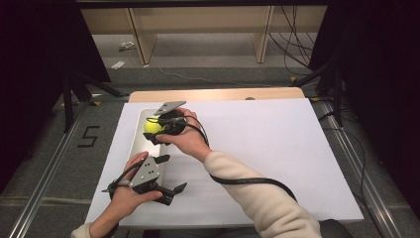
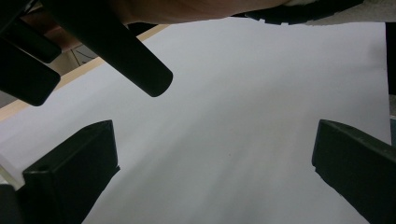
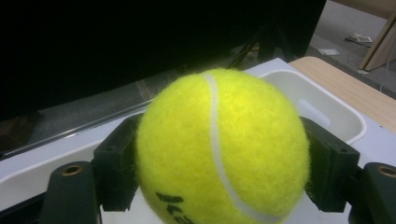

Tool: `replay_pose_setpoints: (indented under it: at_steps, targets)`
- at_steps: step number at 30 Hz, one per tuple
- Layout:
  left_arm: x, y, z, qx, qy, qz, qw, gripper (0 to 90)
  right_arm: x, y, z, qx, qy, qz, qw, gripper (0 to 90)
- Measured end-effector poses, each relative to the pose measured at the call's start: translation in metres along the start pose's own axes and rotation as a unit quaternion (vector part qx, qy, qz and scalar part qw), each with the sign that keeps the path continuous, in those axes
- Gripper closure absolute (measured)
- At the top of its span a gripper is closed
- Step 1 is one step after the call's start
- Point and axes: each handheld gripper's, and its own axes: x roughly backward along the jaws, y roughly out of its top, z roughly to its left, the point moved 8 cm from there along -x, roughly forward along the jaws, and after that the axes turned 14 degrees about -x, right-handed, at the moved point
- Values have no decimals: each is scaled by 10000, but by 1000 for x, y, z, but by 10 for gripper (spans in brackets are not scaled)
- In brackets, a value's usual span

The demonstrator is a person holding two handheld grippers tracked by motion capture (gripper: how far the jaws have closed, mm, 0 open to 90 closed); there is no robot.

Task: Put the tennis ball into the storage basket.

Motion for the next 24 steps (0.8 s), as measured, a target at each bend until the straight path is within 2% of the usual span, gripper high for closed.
replay_pose_setpoints:
  at_steps: [24]
  targets:
    - [0,0,-1,-12,-39,-4,10000,0,-12,-2,5,45,73,139,9999,261]
